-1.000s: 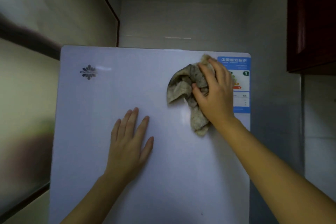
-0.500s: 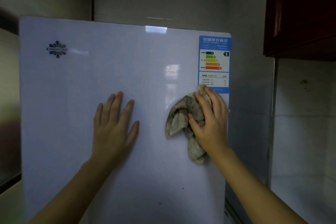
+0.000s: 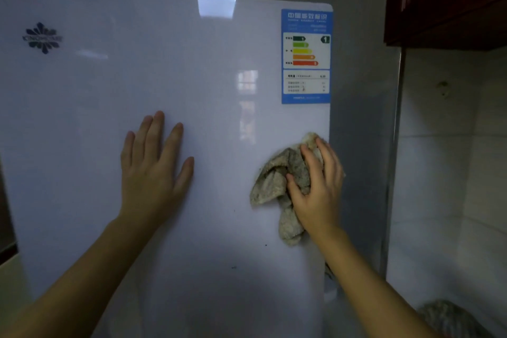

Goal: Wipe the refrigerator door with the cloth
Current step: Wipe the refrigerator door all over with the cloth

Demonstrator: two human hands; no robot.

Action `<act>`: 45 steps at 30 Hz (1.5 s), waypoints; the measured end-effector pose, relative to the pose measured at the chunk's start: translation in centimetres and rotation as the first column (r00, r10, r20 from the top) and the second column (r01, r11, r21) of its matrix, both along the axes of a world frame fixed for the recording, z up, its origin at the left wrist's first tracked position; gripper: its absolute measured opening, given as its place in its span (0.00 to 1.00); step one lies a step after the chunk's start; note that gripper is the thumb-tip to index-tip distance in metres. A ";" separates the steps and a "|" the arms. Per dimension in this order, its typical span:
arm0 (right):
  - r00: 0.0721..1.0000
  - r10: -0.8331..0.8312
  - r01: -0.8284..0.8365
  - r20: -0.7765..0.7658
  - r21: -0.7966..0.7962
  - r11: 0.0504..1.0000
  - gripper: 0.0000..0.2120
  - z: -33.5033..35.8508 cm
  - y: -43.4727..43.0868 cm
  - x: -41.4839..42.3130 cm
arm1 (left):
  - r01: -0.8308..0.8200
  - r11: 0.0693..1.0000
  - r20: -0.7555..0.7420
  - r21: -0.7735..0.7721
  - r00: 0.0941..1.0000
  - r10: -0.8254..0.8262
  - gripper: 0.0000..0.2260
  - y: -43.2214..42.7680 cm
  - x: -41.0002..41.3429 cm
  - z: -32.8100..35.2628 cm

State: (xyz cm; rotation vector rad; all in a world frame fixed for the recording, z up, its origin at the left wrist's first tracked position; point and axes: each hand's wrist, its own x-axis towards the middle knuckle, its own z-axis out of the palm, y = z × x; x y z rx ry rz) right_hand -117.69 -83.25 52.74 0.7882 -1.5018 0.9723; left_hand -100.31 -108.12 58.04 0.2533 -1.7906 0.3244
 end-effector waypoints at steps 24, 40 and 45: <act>0.998 0.058 -0.054 -0.029 0.127 0.990 0.26 -3.3 -1.5 1.5 | -0.041 0.998 0.054 0.046 0.998 0.039 0.28 -2.3 3.7 -7.3; 0.993 0.115 -0.115 0.003 0.105 0.988 0.27 -7.9 -8.1 5.7 | -0.057 0.998 0.094 0.034 0.994 0.054 0.28 -4.1 5.1 -10.6; 0.990 0.111 -0.122 0.092 0.131 0.984 0.27 -11.9 -6.3 5.4 | -0.044 0.999 0.096 -0.002 0.994 0.044 0.27 -5.3 6.0 -12.7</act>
